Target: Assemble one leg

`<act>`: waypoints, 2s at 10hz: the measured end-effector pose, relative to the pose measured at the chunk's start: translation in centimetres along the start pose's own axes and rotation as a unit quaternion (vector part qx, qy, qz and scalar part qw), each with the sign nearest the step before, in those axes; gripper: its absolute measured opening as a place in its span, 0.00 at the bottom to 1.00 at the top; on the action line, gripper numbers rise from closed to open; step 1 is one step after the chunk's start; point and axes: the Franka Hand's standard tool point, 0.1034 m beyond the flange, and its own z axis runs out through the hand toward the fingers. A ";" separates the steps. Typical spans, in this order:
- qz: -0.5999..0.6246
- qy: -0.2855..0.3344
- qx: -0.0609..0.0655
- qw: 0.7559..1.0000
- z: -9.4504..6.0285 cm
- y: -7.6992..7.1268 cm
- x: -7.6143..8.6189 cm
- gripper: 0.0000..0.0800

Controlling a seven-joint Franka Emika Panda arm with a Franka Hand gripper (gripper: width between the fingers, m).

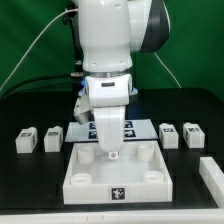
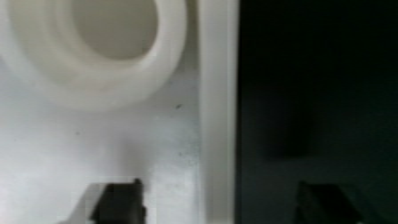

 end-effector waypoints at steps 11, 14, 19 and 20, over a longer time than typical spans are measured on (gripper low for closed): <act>0.000 0.005 -0.010 1.000 -0.1 1.9 1.1 0.07; 0.034 0.016 -0.023 0.999 -0.1 4.6 4.9 0.07; 0.004 0.022 -0.049 0.999 -0.2 6.4 6.5 0.07; 0.002 0.022 -0.051 0.998 -0.2 6.4 6.4 0.07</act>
Offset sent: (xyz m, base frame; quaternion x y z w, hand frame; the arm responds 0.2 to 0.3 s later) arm 0.0000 0.0000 0.0000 0.0000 0.0000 0.0000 1.0000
